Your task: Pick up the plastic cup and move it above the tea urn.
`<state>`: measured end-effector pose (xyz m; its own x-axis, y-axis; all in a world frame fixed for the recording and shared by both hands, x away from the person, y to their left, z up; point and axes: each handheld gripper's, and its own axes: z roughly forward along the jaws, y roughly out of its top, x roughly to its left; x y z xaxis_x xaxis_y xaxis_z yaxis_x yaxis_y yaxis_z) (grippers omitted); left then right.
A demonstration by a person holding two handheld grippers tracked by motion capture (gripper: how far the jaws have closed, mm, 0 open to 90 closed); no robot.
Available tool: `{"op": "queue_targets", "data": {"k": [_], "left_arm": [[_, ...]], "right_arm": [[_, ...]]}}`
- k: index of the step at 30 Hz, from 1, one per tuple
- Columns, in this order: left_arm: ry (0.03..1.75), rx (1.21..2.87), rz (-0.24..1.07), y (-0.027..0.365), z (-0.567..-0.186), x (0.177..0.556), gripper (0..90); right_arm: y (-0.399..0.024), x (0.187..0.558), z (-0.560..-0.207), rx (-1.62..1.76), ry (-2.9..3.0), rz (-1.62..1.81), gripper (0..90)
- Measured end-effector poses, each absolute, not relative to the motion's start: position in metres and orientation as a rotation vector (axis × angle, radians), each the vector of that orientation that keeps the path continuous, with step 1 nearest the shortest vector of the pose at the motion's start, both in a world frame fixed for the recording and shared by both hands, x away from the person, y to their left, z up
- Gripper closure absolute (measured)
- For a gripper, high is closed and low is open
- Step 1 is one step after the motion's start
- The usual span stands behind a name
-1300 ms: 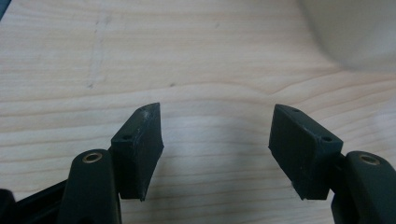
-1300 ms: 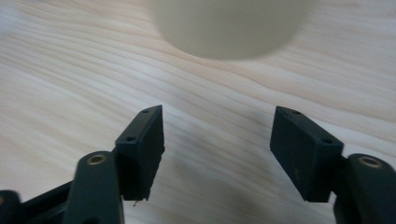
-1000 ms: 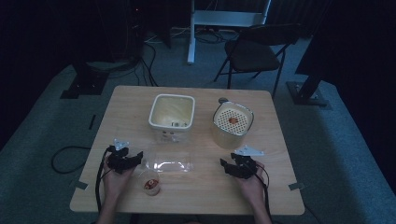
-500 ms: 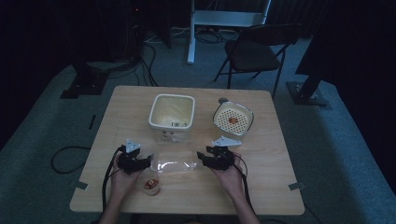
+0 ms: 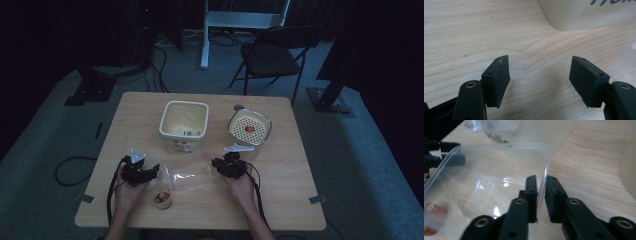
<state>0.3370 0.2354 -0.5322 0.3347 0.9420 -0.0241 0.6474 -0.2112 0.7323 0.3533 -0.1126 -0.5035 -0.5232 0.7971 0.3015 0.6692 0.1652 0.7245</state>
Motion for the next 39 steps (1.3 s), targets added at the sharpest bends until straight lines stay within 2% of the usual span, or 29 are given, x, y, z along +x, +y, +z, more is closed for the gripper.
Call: {"op": "queue_targets", "data": {"k": [8,24,39], "left_arm": [[1.419,1.964,0.593,0.238,-0.536,0.339,33.8],[1.452,1.977,0.607,0.241,-0.540,0.341,34.0],[1.460,1.966,0.609,0.242,-0.540,0.341,34.4]], "right_arm": [[-0.136,0.348,-0.497,1.509,2.194,1.354,87.7],[-0.164,0.327,-0.441,1.426,2.051,1.465,88.3],[-0.179,0.337,-0.397,1.405,1.941,1.549,88.2]]}}
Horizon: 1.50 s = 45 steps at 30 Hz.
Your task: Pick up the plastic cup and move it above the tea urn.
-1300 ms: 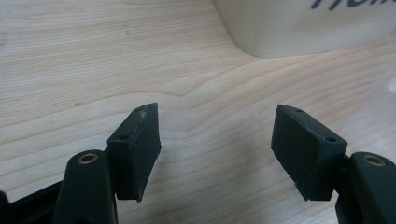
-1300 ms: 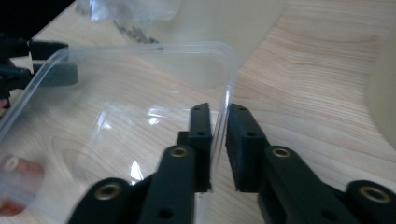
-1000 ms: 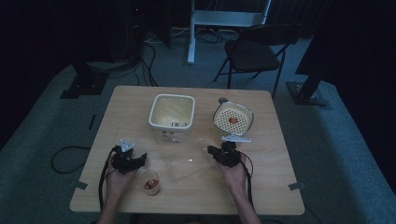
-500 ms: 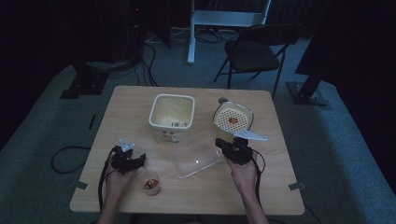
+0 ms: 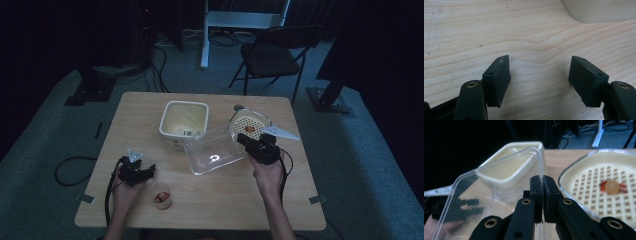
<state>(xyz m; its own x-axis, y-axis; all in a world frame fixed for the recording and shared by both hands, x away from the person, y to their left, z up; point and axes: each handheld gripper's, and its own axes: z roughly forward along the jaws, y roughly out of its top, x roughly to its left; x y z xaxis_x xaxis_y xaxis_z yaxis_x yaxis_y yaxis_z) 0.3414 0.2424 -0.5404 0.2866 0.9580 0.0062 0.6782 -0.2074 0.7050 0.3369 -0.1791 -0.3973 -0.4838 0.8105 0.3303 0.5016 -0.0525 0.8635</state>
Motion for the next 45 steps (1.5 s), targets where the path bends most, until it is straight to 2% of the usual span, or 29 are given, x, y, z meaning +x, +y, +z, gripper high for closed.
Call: {"op": "queue_targets", "data": {"k": [15,23,33,34,36,45], "left_arm": [[1.457,1.969,0.613,0.242,-0.541,0.341,34.4],[1.453,1.968,0.615,0.242,-0.541,0.341,34.4],[1.452,1.969,0.614,0.242,-0.541,0.341,34.4],[1.451,1.969,0.614,0.243,-0.541,0.341,34.4],[1.451,1.970,0.614,0.243,-0.541,0.341,34.4],[1.451,1.970,0.617,0.243,-0.541,0.341,34.4]], "right_arm": [[-0.162,0.382,-0.358,1.418,1.856,1.552,88.1],[-0.143,0.414,-0.356,1.481,1.842,1.489,88.1],[-0.124,0.432,-0.357,1.529,1.837,1.447,87.4],[-0.123,0.431,-0.357,1.526,1.834,1.453,85.8],[-0.123,0.429,-0.357,1.514,1.823,1.500,76.9],[-0.126,0.427,-0.361,1.479,1.855,1.600,68.0]]}}
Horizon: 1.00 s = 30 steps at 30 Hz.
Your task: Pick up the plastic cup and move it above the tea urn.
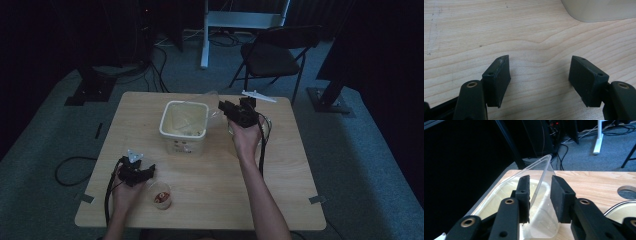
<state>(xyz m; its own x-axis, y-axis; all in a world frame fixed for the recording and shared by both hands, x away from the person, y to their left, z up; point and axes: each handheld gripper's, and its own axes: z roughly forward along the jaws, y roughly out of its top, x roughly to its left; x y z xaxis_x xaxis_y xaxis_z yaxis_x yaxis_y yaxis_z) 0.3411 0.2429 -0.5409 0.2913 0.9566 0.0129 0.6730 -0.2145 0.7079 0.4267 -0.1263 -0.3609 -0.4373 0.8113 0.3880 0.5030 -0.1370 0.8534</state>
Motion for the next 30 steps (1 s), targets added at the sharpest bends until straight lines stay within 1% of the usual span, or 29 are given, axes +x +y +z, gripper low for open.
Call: {"op": "queue_targets", "data": {"k": [3,12,17,21,30], "left_arm": [[1.451,1.971,0.617,0.243,-0.541,0.341,34.4],[1.452,1.968,0.614,0.243,-0.541,0.341,34.4],[1.452,1.968,0.615,0.243,-0.541,0.340,34.4],[1.459,1.966,0.613,0.247,-0.541,0.336,34.4],[1.519,1.962,0.585,0.262,-0.537,0.315,34.4]], "right_arm": [[-0.126,0.424,-0.361,1.455,1.850,1.649,64.7],[-0.127,0.415,-0.357,1.393,1.846,1.661,61.2],[-0.125,0.410,-0.367,1.352,1.908,1.640,56.4],[-0.123,0.399,-0.377,1.296,1.966,1.589,53.9],[-0.125,0.375,-0.391,1.216,2.033,1.519,49.2]]}}
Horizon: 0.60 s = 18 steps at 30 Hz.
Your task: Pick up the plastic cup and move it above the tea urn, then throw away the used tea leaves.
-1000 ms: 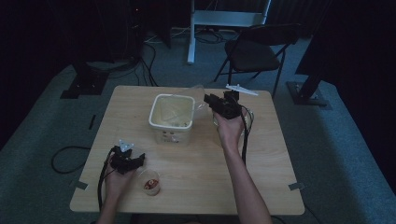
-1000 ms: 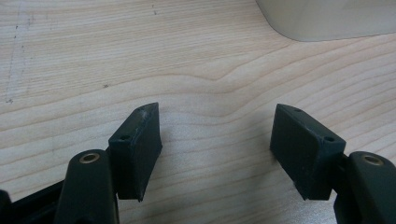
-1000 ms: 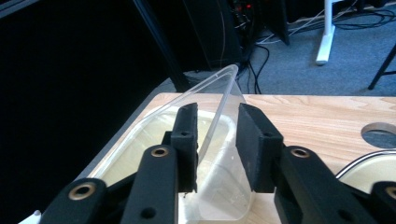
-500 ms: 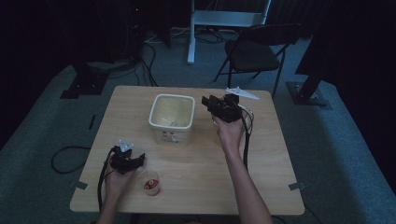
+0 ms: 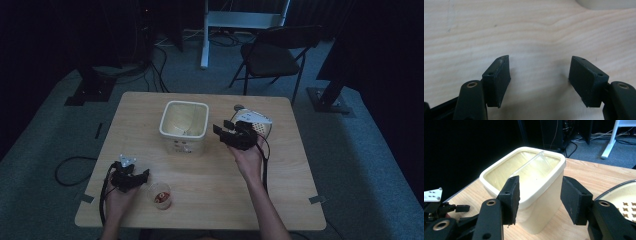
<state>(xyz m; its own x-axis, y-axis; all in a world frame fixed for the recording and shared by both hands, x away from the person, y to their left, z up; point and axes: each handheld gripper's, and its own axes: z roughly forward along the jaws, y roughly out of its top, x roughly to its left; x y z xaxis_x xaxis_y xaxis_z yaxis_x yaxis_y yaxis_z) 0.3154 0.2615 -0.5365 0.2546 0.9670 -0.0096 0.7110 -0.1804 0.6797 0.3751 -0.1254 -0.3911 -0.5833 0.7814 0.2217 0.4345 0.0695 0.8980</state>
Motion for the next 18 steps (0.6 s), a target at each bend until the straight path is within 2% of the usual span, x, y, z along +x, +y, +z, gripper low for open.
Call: {"op": "queue_targets", "data": {"k": [10,18], "left_arm": [[1.481,1.969,0.577,0.266,-0.531,0.287,33.5],[1.323,2.007,0.530,0.272,-0.525,0.264,30.7]], "right_arm": [[-0.136,0.359,-0.385,1.173,1.987,1.498,44.3],[-0.145,0.350,-0.392,1.154,1.997,1.444,41.6]]}}
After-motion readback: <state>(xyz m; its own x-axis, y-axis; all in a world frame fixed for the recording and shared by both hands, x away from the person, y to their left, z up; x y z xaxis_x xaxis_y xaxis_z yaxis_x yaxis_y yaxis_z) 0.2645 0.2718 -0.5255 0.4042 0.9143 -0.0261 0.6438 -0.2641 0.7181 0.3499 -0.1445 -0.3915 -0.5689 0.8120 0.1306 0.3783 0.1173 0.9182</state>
